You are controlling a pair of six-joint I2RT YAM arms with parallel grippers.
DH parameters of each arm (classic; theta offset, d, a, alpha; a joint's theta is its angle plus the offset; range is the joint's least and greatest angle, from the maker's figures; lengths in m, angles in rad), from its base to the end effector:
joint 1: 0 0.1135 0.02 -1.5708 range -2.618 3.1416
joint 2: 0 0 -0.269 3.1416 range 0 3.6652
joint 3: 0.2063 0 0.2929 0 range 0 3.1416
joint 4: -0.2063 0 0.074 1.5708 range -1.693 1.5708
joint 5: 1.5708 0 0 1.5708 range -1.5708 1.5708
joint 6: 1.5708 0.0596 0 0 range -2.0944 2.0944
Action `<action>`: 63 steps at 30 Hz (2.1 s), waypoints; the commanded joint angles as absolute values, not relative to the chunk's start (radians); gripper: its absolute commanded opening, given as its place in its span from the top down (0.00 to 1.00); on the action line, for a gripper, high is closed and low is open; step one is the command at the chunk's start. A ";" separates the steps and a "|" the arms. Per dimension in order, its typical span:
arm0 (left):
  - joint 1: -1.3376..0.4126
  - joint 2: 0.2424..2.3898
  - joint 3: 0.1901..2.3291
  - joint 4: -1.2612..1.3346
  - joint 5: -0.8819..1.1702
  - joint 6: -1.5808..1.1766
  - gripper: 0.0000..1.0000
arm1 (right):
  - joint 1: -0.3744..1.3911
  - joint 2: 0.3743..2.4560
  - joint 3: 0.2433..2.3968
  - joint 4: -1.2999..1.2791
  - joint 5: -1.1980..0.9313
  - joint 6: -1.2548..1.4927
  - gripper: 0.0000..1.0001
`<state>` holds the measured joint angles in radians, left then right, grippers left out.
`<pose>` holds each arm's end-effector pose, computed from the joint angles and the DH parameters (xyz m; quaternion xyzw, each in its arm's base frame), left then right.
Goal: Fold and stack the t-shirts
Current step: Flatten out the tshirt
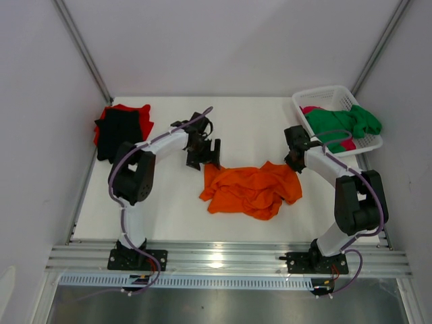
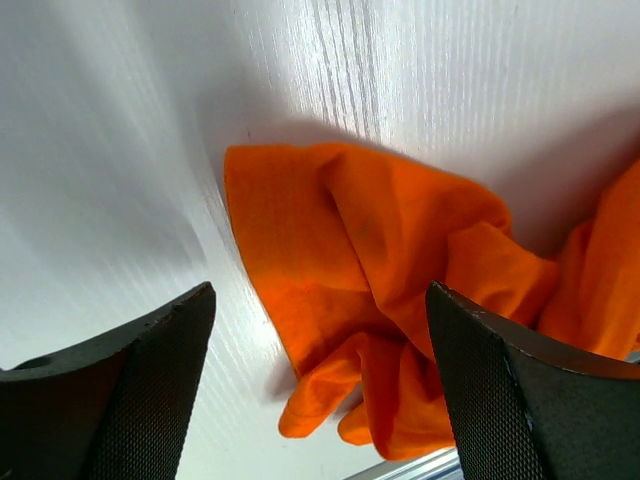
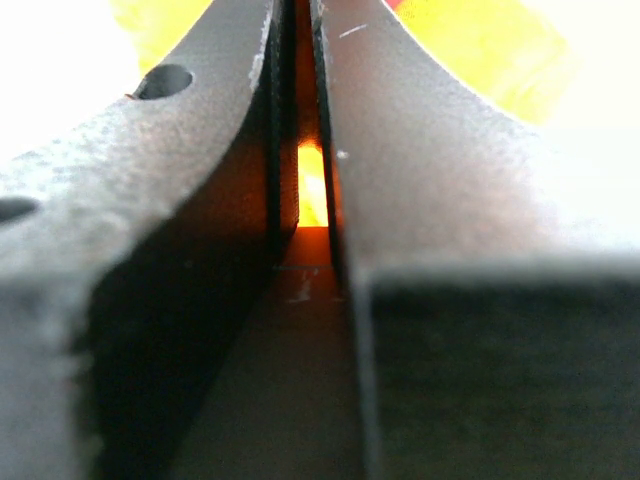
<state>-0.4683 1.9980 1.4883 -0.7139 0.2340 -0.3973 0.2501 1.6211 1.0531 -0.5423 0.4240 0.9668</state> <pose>0.4006 -0.2181 0.1467 0.0549 0.9769 -0.1763 0.1075 0.3592 0.0665 0.1636 0.3788 0.8745 -0.0406 0.3002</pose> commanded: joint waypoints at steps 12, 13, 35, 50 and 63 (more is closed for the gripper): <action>-0.423 2.114 1.649 -0.759 0.302 -0.347 0.21 | 0.219 1.551 1.057 -0.568 0.449 0.946 0.95; -0.417 2.118 1.649 -0.752 0.314 -0.345 0.29 | 0.218 1.548 1.057 -0.568 0.449 0.946 0.95; -0.399 1.962 1.811 -0.813 0.275 -0.291 0.99 | 0.215 1.413 1.046 -0.318 0.460 0.709 0.95; -0.338 1.853 2.281 -1.029 0.083 -0.245 0.99 | 0.216 1.353 1.230 -0.213 0.489 0.486 0.94; -0.235 1.711 2.379 -1.006 0.009 -0.264 0.99 | 0.216 1.296 1.374 -0.091 0.549 0.331 0.94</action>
